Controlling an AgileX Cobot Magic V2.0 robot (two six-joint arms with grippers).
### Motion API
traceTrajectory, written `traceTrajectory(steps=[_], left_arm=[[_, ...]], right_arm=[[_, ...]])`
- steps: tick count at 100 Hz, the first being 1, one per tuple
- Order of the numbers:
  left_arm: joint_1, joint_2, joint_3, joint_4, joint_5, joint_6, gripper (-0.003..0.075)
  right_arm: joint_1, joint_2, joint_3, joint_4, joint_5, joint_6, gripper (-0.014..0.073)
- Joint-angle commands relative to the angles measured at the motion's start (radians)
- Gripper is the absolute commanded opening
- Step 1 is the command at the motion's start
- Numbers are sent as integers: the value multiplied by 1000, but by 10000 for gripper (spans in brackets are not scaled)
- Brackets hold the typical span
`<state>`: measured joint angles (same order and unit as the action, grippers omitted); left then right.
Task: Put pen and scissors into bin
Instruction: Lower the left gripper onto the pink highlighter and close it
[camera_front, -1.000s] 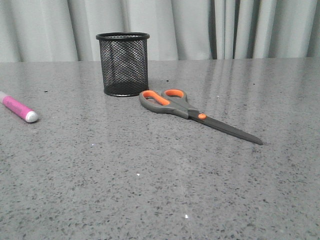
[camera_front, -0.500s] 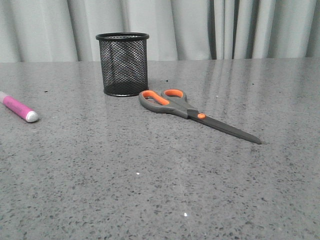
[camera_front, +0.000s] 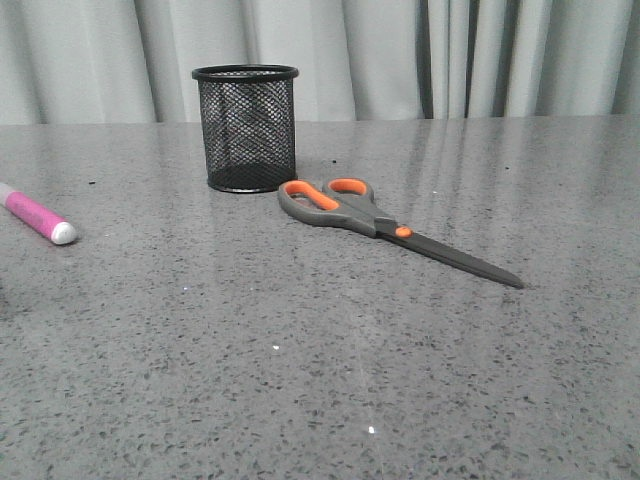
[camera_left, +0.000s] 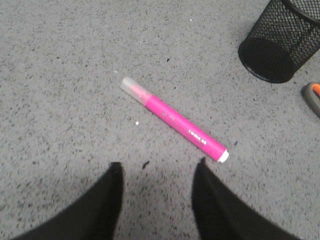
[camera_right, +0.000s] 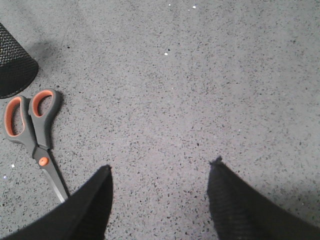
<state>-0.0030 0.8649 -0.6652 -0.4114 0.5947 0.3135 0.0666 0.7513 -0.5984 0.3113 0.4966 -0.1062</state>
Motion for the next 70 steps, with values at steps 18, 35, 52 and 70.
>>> traceTrajectory(steps=[18,35,52,70], left_arm=[[-11,174,-181,-89,21,7,411],[-49,319,-281,-79,59,108,411],[-90,455,-402,-60,205,440,411],[-97,612,-548,1,468,819,411]], right_arm=[[-6,2,-39,-3,-61,-13,400],[-6,2,-39,-3,-69,-28,400],[-6,2,-39,-3,-69,-41,400],[-6,2,-39,-3,-69,-50,400]])
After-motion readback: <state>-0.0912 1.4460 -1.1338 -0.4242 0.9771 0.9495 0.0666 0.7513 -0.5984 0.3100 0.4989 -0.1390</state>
